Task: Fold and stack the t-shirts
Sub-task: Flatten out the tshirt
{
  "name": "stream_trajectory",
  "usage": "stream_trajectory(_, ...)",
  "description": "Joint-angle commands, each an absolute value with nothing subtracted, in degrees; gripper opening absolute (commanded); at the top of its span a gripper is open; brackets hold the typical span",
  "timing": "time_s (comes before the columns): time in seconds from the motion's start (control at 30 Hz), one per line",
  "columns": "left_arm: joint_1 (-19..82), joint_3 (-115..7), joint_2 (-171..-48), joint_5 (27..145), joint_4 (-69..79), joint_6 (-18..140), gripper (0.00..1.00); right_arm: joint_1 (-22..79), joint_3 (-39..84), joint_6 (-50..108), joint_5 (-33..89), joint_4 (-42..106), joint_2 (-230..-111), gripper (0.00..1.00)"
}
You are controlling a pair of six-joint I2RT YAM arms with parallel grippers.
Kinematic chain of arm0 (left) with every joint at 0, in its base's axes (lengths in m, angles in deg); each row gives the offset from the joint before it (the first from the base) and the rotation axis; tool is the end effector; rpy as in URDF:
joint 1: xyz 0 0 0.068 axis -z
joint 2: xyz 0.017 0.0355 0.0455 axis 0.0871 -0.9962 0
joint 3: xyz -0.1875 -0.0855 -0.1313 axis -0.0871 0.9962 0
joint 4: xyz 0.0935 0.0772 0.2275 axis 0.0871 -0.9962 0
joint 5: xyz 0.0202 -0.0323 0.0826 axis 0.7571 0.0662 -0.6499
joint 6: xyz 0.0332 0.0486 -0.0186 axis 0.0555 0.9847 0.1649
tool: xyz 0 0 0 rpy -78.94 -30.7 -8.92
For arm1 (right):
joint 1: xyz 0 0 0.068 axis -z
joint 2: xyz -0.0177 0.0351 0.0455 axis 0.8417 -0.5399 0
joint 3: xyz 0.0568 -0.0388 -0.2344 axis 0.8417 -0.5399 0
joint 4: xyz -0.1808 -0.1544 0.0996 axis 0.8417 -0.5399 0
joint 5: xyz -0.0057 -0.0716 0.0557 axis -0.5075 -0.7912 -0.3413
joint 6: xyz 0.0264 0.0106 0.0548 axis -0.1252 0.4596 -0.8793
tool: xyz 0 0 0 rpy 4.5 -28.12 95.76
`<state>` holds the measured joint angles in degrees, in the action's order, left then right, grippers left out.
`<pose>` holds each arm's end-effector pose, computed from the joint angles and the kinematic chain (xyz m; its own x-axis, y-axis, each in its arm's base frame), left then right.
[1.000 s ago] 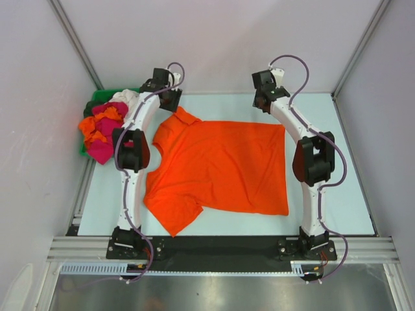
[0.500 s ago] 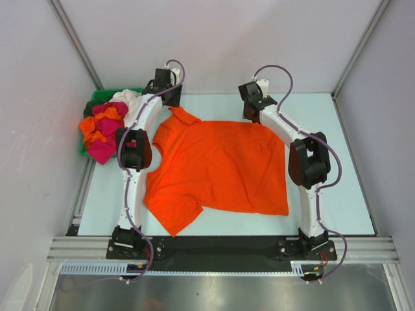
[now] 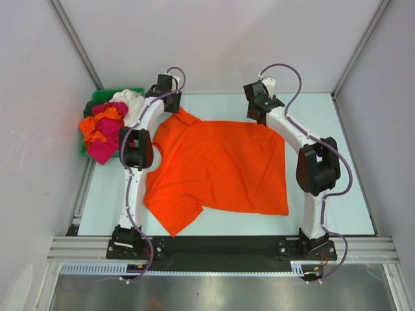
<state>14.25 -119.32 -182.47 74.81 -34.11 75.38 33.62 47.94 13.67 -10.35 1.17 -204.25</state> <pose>0.5421 -0.0863 0.1607 -0.7233 0.1706 -0.6691 0.1679 0.9834 0.0692 0.4188 0.1576 0.2459 -0.6056 0.0878 -0.7909 0.2350 0.9693 -0.0723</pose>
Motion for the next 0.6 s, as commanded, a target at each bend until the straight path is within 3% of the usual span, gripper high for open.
stream_trajectory(0.0,13.8,-122.4,-183.0,73.4,-34.1,75.8,0.52,33.2,46.6,12.7,-11.6,2.7,-201.3,0.53)
stream_trajectory(0.33,13.9,-124.2,-184.1,73.2,-31.8,77.0,0.5,32.9,45.0,12.2,-11.6,2.7,-200.8,0.52)
stream_trajectory(0.57,14.0,-124.1,-184.8,74.3,-32.1,77.4,0.29,32.9,44.4,11.8,-11.3,2.7,-200.9,0.52)
